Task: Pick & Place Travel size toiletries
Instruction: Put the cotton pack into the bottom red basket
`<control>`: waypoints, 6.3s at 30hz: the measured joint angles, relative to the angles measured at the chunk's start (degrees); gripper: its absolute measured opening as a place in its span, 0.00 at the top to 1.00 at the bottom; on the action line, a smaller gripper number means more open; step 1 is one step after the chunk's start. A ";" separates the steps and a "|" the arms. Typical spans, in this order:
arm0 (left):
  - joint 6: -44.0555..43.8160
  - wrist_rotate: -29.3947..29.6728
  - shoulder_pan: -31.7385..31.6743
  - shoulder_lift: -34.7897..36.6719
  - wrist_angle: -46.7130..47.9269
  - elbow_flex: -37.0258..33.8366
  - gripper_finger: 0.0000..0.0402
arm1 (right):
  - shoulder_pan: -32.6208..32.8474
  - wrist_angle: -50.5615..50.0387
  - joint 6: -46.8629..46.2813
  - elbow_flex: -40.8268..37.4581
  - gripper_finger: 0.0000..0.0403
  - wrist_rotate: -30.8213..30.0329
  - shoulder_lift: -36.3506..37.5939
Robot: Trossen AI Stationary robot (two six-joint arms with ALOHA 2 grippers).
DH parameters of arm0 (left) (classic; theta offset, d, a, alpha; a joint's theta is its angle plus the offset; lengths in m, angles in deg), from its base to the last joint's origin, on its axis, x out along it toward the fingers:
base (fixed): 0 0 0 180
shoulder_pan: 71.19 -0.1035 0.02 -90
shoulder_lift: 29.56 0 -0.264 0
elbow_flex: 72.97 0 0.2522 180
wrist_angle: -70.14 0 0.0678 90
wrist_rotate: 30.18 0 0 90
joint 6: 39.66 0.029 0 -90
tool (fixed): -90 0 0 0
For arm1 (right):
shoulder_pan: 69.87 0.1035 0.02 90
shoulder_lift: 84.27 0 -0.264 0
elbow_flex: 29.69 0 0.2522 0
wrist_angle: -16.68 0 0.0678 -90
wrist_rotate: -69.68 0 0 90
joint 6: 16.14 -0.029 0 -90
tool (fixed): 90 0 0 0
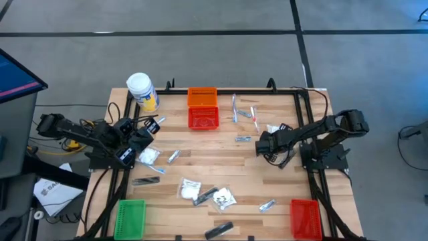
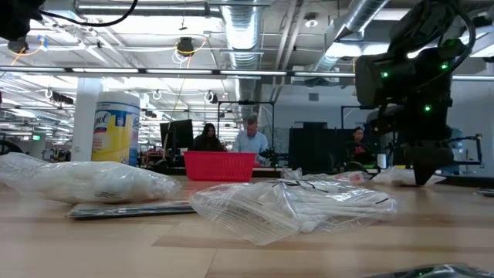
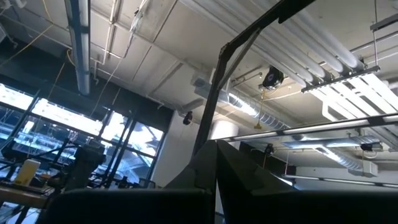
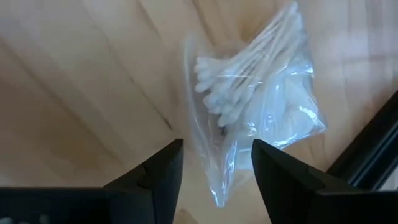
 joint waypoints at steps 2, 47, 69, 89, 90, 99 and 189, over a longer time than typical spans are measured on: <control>-0.12 -0.02 0.00 0.00 0.01 0.00 1.00 | -0.58 0.08 -0.01 0.00 0.55 -0.99 0.00; -0.03 -0.01 0.01 0.01 0.26 0.00 1.00 | 9.53 -19.51 1.20 29.36 1.00 29.01 0.00; -0.01 -0.02 0.02 0.00 0.43 0.01 1.00 | 48.07 -23.59 -43.16 40.15 1.00 46.57 4.63; -0.01 -0.02 0.02 0.00 0.55 0.01 1.00 | 54.87 2.02 -50.90 25.52 1.00 52.94 5.26; -0.01 -0.02 0.02 0.00 0.58 0.00 1.00 | 54.87 3.22 -50.83 24.52 1.00 53.01 5.39; -0.01 -0.02 0.02 -0.02 0.71 0.02 1.00 | 54.87 5.40 -47.15 16.31 1.00 54.76 5.75; 1.34 -0.02 0.02 -0.02 1.12 0.02 1.00 | 45.91 -15.36 -41.16 13.90 0.59 48.00 6.45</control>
